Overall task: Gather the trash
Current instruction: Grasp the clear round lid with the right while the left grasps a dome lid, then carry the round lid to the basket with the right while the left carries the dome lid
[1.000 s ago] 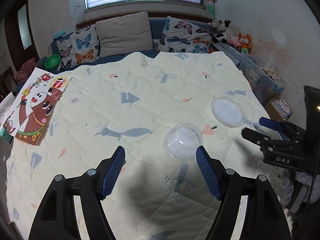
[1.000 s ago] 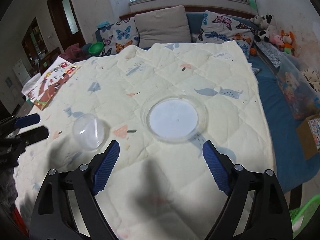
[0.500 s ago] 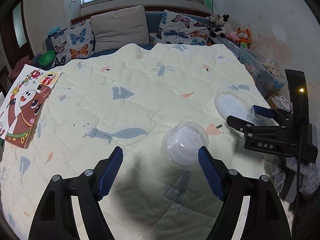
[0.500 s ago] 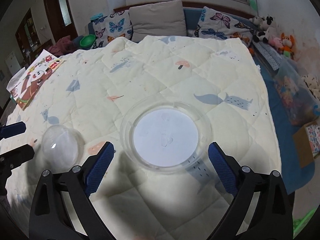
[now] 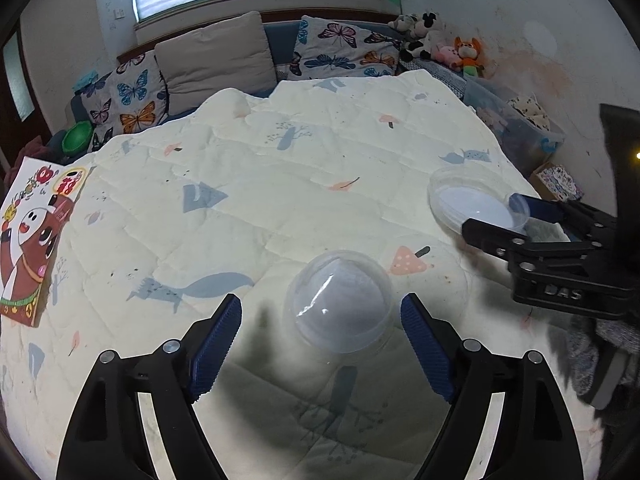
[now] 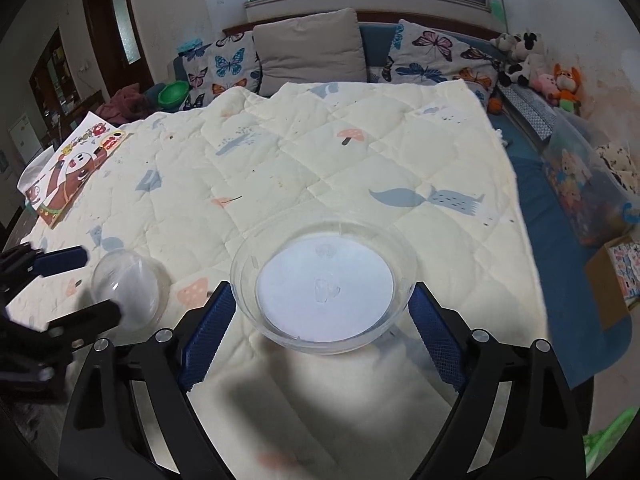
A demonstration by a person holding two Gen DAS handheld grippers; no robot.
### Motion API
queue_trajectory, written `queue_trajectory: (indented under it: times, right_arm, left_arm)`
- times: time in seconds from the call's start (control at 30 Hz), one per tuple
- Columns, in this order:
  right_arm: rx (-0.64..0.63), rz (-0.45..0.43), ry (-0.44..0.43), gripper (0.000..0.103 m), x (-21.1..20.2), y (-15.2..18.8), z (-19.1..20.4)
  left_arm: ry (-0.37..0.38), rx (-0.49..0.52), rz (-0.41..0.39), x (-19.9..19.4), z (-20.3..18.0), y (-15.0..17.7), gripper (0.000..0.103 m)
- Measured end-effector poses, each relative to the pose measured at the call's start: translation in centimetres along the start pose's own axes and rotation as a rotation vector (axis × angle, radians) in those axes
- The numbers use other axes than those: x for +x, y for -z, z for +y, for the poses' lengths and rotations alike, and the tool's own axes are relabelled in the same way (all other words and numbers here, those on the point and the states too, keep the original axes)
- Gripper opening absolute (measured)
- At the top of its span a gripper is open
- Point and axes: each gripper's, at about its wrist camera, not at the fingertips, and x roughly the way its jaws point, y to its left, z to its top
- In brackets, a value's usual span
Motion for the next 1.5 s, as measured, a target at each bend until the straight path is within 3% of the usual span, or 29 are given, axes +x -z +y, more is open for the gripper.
queue_trajectory:
  times: [0.2, 0.47, 0.77, 1.5]
  right_arm:
    - [0.012, -0.012, -0.011, 0.087, -2.6, 1.1, -0.4]
    - [0.0, -0.002, -0.015, 0.086, -4.8, 3.5, -0.4]
    - [0.026, 0.009, -0.005, 0.086, -6.4, 4.9, -0.8]
    - [0.084, -0.08, 0.057, 0.086, -16.9, 7.6, -2.5]
  left_arm:
    - [-0.004, -0.002, 0.013, 1.5, -0.4, -0.4, 0.079]
    - [0.0, -0.026, 0.022, 2.8, -0.4, -0.4, 0.063]
    - [-0.028, -0.012, 0.007, 2.6, -1.0, -0.6, 0.062]
    - [0.037, 0.041, -0.118, -6.7, -4.0, 0.6, 0.062]
